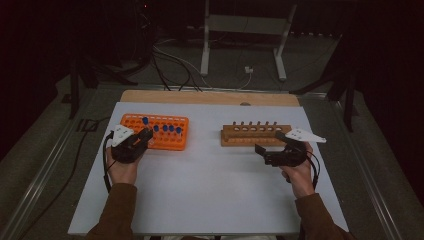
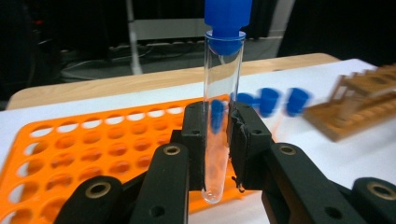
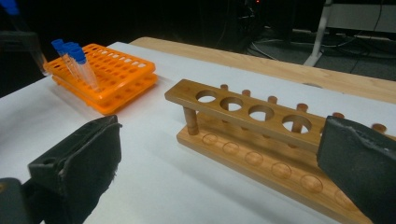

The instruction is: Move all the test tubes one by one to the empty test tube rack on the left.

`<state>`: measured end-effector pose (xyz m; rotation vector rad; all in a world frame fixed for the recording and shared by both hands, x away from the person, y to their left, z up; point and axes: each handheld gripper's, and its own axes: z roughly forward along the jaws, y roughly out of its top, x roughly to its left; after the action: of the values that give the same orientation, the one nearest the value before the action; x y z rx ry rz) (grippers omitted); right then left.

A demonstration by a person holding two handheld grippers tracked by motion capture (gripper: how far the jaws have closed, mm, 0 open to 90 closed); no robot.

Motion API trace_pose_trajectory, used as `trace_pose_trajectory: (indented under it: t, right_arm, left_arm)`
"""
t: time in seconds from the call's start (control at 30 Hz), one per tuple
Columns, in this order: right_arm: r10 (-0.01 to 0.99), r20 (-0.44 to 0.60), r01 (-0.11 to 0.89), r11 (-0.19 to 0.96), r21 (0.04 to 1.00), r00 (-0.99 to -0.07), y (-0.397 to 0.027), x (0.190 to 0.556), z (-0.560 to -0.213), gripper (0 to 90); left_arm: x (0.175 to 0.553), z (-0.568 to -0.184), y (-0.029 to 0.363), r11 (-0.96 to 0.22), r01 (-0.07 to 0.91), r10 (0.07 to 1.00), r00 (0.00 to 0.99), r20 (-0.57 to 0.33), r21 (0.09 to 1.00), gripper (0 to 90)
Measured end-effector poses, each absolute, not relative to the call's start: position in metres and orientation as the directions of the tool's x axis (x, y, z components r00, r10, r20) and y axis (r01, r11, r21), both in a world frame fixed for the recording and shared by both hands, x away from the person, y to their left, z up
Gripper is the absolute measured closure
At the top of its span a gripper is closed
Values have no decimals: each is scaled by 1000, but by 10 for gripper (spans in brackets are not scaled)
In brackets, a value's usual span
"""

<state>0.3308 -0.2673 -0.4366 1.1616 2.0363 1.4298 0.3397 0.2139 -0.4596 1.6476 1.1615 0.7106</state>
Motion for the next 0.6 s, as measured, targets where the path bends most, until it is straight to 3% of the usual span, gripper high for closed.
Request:
trace_pose_trajectory:
  t: [0.3,0.6]
  right_arm:
    - [807,139,398,127,909,-574,-277,325,-439,1]
    - [810,136,401,131,907,-570,-286,319,-443,1]
  left_arm:
    - [362,-478,214,-27,380,944,315,-102,925,778]
    - [369,-501,207,-93,464,946,317,-67,881,779]
